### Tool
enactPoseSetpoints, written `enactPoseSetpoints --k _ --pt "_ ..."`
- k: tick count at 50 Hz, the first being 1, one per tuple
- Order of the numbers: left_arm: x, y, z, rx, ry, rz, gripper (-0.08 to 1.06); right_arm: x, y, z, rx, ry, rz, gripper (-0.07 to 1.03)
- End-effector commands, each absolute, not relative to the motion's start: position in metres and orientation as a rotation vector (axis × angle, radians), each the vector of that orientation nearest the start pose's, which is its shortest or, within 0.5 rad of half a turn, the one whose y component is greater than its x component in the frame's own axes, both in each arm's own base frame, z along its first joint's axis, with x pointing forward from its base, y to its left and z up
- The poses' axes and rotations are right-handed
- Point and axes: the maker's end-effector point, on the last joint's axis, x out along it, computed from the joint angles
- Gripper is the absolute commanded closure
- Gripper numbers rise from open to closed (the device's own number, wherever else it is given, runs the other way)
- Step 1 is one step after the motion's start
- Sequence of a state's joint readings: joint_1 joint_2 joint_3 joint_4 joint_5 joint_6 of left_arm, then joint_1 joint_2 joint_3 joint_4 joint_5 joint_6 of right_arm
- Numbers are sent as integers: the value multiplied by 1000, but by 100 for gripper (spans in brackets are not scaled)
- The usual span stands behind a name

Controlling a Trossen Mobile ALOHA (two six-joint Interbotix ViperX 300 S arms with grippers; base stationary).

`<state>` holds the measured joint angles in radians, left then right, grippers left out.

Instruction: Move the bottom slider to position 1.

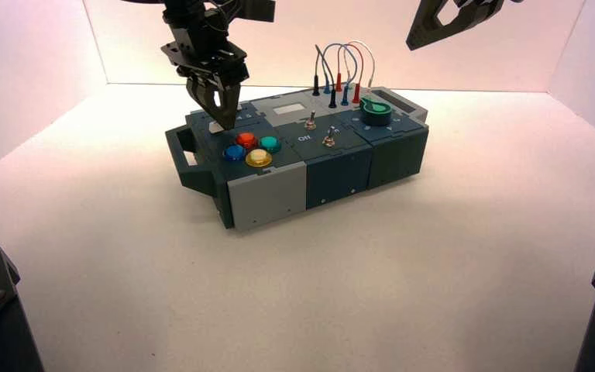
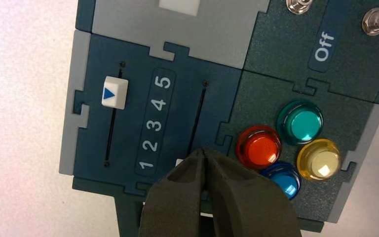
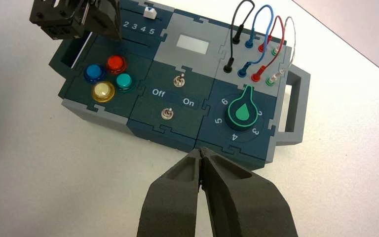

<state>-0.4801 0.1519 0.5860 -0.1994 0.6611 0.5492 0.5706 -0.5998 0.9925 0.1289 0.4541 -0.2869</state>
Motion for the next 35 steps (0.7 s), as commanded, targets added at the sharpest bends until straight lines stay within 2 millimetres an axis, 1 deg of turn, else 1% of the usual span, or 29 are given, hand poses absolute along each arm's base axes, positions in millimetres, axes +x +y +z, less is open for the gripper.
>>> enactPoseSetpoints --k 1,8,13,14,23,29,35 --pt "320 -190 66 566 1193 -768 101 228 159 168 -375 754 665 98" --pt "320 -191 78 566 1182 -773 101 228 159 168 -374 754 665 98" --pt "319 -190 82 571 1186 -780 101 227 159 167 -374 754 665 98" --pt "318 -190 93 581 1194 -790 101 227 159 167 -375 755 665 98" --pt "312 -188 113 584 1197 -804 101 226 158 165 -374 760 665 98" --pt "305 -177 122 586 1220 -804 101 227 158 166 -380 757 664 98" --pt "301 -164 122 593 1235 -796 101 227 157 164 -387 761 663 98"
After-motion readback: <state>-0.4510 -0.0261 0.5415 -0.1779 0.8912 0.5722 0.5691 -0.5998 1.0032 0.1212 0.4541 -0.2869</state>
